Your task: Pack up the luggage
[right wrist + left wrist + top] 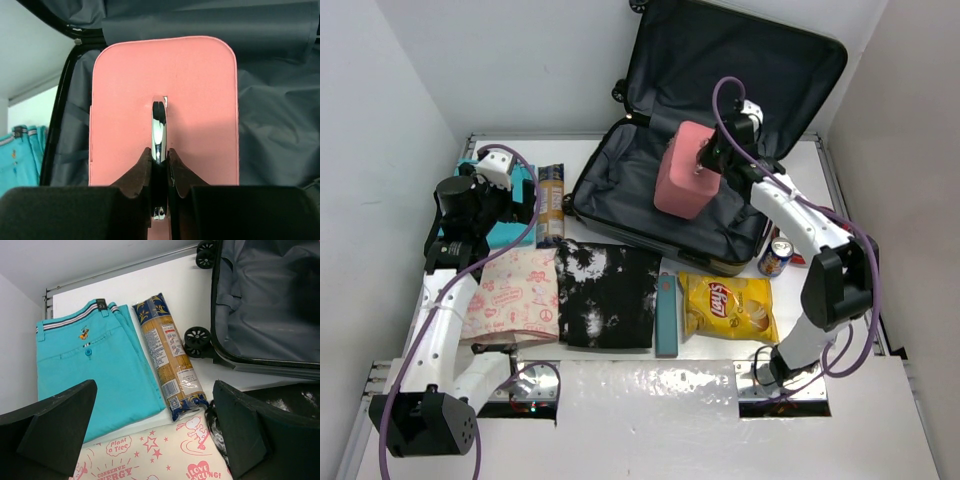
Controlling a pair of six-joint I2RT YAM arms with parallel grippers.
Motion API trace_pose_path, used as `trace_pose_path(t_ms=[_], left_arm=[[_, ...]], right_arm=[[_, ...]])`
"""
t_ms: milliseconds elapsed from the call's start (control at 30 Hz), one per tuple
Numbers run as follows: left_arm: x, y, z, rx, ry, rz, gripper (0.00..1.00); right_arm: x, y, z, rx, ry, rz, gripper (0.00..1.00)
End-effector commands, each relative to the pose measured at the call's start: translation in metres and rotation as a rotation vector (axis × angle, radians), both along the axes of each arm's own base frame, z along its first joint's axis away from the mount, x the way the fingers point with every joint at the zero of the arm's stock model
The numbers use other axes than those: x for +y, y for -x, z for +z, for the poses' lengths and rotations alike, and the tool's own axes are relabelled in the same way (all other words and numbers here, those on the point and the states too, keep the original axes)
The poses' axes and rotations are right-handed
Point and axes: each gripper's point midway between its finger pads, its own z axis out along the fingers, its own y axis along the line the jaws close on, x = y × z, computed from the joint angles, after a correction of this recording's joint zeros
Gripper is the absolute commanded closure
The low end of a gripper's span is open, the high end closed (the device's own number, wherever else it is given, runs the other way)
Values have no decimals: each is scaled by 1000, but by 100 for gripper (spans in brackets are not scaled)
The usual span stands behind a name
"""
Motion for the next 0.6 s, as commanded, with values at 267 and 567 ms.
trace_pose_path(t_ms=[267, 567], left_arm=[[-5, 0, 12, -47, 16, -13, 0], [-8, 0, 11, -52, 19, -29, 0]], right_arm=[[-64, 44, -105, 128, -50, -218, 100], [-111, 91, -140, 241, 28, -290, 100]])
